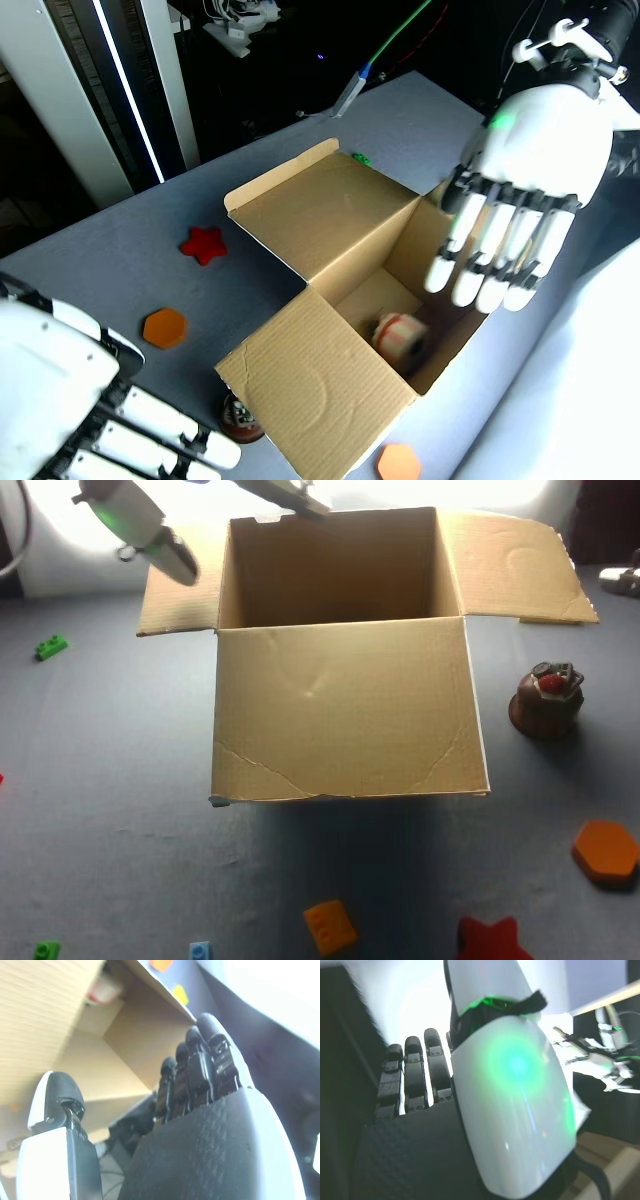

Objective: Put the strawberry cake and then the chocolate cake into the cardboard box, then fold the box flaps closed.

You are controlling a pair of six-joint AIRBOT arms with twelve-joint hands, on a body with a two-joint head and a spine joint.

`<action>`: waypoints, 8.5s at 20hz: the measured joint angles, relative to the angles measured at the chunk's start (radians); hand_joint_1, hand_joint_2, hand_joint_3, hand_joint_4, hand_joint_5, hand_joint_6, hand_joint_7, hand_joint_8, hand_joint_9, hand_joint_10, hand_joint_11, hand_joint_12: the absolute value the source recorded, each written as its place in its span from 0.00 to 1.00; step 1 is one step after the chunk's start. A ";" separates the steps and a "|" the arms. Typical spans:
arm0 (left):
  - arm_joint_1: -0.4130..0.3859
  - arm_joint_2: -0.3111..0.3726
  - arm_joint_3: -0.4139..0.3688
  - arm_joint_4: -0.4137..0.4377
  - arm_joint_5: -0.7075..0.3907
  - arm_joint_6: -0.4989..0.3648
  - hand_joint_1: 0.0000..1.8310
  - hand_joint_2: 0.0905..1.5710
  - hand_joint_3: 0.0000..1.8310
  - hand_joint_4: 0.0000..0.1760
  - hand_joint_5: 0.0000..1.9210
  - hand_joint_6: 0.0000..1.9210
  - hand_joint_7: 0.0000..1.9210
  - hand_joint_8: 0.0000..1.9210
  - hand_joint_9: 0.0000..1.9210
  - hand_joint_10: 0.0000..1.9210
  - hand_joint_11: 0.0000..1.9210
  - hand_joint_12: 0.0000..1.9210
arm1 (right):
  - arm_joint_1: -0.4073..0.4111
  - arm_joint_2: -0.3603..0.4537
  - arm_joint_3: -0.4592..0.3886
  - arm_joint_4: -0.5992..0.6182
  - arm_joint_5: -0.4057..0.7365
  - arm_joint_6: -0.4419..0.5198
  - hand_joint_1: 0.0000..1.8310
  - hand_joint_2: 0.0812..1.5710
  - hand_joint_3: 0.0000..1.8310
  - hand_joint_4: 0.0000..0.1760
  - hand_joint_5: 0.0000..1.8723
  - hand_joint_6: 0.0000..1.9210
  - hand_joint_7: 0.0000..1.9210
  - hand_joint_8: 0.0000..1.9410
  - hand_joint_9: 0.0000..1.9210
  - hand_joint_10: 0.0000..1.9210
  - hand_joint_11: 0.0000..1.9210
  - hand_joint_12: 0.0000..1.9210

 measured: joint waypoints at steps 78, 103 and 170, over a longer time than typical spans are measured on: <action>0.637 0.398 -0.294 -0.619 0.115 0.131 0.00 0.78 0.00 0.00 0.05 0.00 0.06 0.00 0.06 0.00 0.00 0.29 | 0.063 -0.060 0.098 -0.201 0.349 0.063 0.65 0.74 0.00 0.00 0.45 0.59 0.46 0.67 0.32 0.75 0.15 1.00; 0.631 0.386 -0.294 -0.642 0.138 0.135 0.00 0.78 0.00 0.00 0.04 0.00 0.06 0.00 0.06 0.00 0.00 0.30 | 0.087 -0.342 0.201 -0.749 0.674 0.334 0.65 0.74 0.00 0.01 0.47 0.57 0.45 0.66 0.32 0.74 0.15 1.00; 0.261 0.218 -0.213 -0.379 0.105 0.119 0.00 0.79 0.00 0.00 0.04 0.00 0.06 0.00 0.07 0.00 0.00 0.31 | -0.145 -0.206 0.113 -0.285 0.084 -0.227 0.00 0.79 0.00 0.00 0.05 0.00 0.08 0.00 0.06 0.00 0.00 0.20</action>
